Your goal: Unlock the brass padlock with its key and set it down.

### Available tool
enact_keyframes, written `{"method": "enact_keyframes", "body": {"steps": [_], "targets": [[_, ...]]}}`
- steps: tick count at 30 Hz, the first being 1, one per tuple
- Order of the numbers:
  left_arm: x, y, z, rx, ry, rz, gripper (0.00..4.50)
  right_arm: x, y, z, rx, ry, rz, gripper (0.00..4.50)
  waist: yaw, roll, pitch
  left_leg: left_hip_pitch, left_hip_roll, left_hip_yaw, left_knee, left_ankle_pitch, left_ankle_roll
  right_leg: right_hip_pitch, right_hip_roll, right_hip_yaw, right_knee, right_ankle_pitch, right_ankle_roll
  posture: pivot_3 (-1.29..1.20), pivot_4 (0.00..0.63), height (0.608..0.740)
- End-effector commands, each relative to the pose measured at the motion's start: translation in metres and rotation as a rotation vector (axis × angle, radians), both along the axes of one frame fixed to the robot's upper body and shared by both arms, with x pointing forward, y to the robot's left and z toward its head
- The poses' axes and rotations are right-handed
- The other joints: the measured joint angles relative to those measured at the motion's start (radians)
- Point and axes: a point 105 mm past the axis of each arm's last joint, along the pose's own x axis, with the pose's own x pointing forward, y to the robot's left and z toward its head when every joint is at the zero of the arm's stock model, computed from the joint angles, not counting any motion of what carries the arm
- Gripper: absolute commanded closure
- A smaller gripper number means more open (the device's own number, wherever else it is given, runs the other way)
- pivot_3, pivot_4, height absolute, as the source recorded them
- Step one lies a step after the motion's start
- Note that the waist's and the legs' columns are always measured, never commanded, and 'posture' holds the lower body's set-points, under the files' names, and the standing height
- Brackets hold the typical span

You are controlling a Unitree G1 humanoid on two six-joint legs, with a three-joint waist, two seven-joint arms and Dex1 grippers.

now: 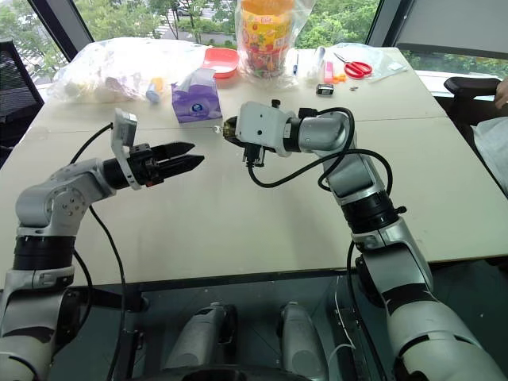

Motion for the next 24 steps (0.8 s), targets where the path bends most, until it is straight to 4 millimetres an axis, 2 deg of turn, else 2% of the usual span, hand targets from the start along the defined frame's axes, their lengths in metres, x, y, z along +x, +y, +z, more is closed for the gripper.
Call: {"method": "enact_keyframes", "body": {"steps": [1, 22, 23, 24], "targets": [[0.004, -0.004, 0.018, -0.051, -0.037, -0.030, 2.26, -0.004, -0.002, 0.015, 0.025, -0.075, -0.014, 3.79, 0.000, 0.000, 0.000, 0.000, 0.000, 0.000, 0.001, 0.000, 0.000, 0.000, 0.000, 0.000, 0.000, 0.000, 0.000, 0.00, 0.150, 0.740], [0.015, -0.029, 0.027, -0.093, -0.048, -0.115, 2.26, -0.013, 0.005, 0.009, 0.024, -0.093, -0.009, 3.79, 0.001, 0.000, 0.000, 0.000, 0.000, 0.000, 0.002, 0.000, 0.000, 0.001, 0.000, 0.000, 0.000, 0.000, 0.000, 0.00, 0.150, 0.740], [0.015, -0.030, 0.027, -0.094, -0.048, -0.117, 2.75, -0.013, 0.004, 0.009, 0.024, -0.093, -0.010, 3.79, 0.001, 0.000, 0.000, 0.000, 0.000, 0.000, 0.002, 0.000, 0.000, 0.001, 0.000, 0.000, 0.000, 0.000, 0.000, 0.00, 0.150, 0.740], [0.016, -0.030, 0.027, -0.095, -0.048, -0.118, 2.98, -0.013, 0.004, 0.009, 0.024, -0.092, -0.010, 3.79, 0.001, 0.000, 0.000, 0.000, 0.000, 0.000, 0.002, 0.000, 0.000, 0.001, 0.000, 0.000, 0.000, 0.000, 0.000, 0.00, 0.150, 0.740]]}}
